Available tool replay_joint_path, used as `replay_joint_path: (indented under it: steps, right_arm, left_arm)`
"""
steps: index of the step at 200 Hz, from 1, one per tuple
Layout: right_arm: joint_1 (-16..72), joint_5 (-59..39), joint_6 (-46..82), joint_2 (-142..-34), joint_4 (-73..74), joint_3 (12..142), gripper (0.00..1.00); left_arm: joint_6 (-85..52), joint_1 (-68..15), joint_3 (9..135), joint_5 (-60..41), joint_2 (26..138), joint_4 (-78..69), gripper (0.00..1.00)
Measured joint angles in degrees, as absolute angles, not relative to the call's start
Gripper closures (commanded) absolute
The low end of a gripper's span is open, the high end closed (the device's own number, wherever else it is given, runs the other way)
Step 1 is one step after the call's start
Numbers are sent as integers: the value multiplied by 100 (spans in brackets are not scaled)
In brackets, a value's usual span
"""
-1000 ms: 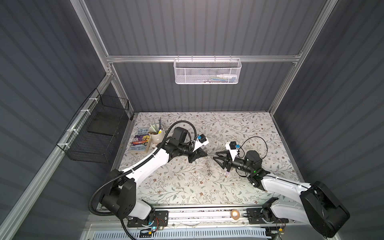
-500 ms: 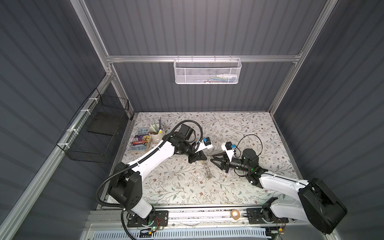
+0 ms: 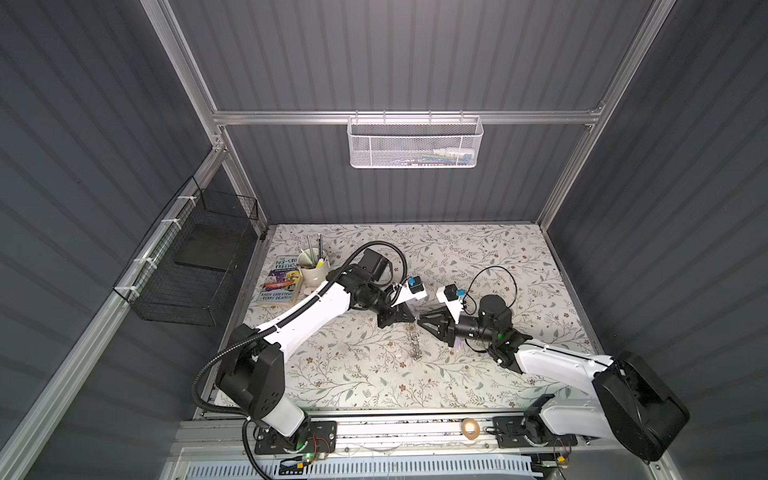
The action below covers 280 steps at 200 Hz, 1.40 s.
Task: Put the keys on the keyring
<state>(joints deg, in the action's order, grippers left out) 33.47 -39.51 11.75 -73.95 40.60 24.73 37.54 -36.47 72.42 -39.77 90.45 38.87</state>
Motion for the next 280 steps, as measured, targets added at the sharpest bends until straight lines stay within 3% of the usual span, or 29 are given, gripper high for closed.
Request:
replay_joint_path:
  steps: [25,66,127,153,184,200,234,280]
  right_arm:
    - [3361,-3968,1151,-7441,4023,2502,82]
    - [3365,-3970,1155,-7441,4021,2504,76]
    - [3365,-4042,1160,-7450,4014,2506,86]
    - [3365,-4073,1175,-7459,3964,2506,100]
    - [3369,-4029,1160,-7463,3951,2506,100]
    - [3369,-3988,1166,-7465,3931,2504,100]
    - [3378,-3931,1227,-7474,4034,2462,100]
    - [3391,-3903,1332,-7474,4434,2379,100]
  left_arm:
    - [3754,-3664,7242,-3979,9048,3859,100]
    - [3752,-3699,7242,-3981,9056,3826,100]
    - [3752,-3721,7242,-3981,9094,3763,100]
    - [3747,-3719,7242,-3966,9126,3743,100]
    - [3728,-3719,7220,-3955,9131,3704,100]
    - [3647,-3719,7118,-3962,9109,3542,92]
    - [3070,-3691,6318,-4047,8586,2497,80]
    - [904,-3022,4185,-4333,7393,-860,69]
